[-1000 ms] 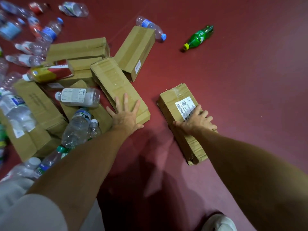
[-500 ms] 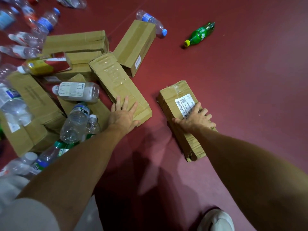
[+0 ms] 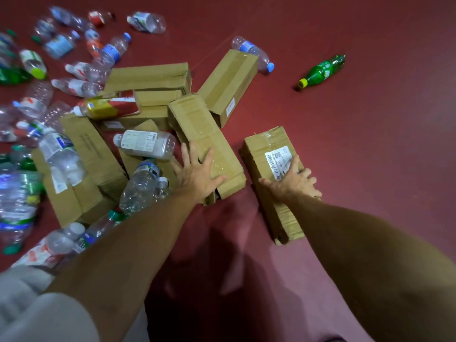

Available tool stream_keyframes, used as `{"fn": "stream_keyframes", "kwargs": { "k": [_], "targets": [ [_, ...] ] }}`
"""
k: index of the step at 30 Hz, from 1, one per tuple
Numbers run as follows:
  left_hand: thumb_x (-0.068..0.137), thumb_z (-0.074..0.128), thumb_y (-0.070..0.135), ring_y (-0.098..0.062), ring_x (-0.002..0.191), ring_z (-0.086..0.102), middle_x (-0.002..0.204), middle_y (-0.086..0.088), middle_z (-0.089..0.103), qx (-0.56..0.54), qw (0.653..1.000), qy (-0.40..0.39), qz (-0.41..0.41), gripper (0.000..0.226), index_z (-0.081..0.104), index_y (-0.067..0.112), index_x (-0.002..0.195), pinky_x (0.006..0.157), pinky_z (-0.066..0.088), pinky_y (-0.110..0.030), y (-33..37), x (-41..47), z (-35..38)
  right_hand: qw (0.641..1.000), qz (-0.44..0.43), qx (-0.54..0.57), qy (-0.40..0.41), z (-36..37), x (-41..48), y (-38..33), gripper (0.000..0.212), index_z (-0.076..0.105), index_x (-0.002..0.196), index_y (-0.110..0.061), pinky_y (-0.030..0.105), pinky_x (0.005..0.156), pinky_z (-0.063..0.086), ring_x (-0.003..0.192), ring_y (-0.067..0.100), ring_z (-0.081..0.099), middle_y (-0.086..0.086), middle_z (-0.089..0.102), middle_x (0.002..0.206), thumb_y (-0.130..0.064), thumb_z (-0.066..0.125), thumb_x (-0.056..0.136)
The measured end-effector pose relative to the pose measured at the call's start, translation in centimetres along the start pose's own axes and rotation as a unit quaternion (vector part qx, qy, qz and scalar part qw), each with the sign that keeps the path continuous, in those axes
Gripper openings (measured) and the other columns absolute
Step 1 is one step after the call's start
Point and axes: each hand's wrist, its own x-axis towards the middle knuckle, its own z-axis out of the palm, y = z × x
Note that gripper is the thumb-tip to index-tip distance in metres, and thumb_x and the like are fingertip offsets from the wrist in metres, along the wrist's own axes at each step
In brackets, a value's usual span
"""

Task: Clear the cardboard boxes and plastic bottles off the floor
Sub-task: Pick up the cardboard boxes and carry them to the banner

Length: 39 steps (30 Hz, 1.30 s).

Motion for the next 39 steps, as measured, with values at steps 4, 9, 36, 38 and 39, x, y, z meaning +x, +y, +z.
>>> {"fn": "stream_keyframes", "kwargs": {
  "k": [4,9,36,38,39],
  "targets": [
    [0.085,0.054,0.074,-0.038,0.152,-0.007,0.161,-0.018,-0.027,-0.103,0.993,-0.004,-0.050,0.106,-0.011,0.033,0.158,0.120,0.015,-0.058,-0.6,1.2,-0.2,1.000,0.001,-0.016,-0.022,1.2,-0.4,-3.3,0.116,-0.001,0.154,-0.039,0.068,0.103,0.032,0.135,0.043,0.031,0.019,0.024,0.149,-0.091,0.054,0.066],
    [0.077,0.082,0.048,-0.037,0.142,0.037,0.167,-0.005,-0.012,-0.322,0.939,-0.020,-0.117,0.136,-0.028,0.025,0.153,0.107,0.039,-0.045,-0.3,2.2,0.0,0.999,-0.017,-0.041,-0.024,1.3,0.9,-2.0,0.110,0.001,0.155,-0.043,0.068,0.102,0.035,0.134,0.043,0.033,0.021,0.024,0.149,-0.094,0.045,0.068],
    [0.070,0.083,-0.002,-0.021,0.128,0.054,0.148,0.004,0.050,-0.427,0.883,-0.195,-0.026,0.133,-0.006,0.052,0.154,0.109,0.043,-0.041,1.9,-0.4,1.3,1.000,0.010,-0.006,-0.019,0.3,0.0,4.4,0.100,0.005,0.151,-0.050,0.064,0.097,0.042,0.136,0.037,0.029,0.016,0.016,0.154,-0.092,0.046,0.071],
    [0.074,0.076,0.000,-0.026,0.150,0.022,0.168,-0.001,-0.001,-0.345,0.924,-0.162,-0.022,0.125,-0.009,0.040,0.158,0.117,0.031,-0.042,3.2,-1.1,0.4,0.999,-0.014,-0.016,-0.031,0.2,-0.3,4.7,0.102,-0.001,0.153,-0.052,0.065,0.102,0.038,0.143,0.037,0.021,0.012,0.001,0.162,-0.091,0.049,0.072],
    [0.077,0.070,0.002,-0.026,0.154,0.003,0.165,-0.002,-0.020,-0.301,0.943,-0.142,-0.016,0.119,-0.009,0.035,0.159,0.121,0.024,-0.045,3.9,-1.3,0.2,0.999,-0.024,-0.020,-0.040,0.1,-0.4,4.9,0.103,-0.002,0.152,-0.054,0.065,0.105,0.036,0.145,0.037,0.017,0.011,-0.005,0.163,-0.090,0.050,0.072]
  ]
}}
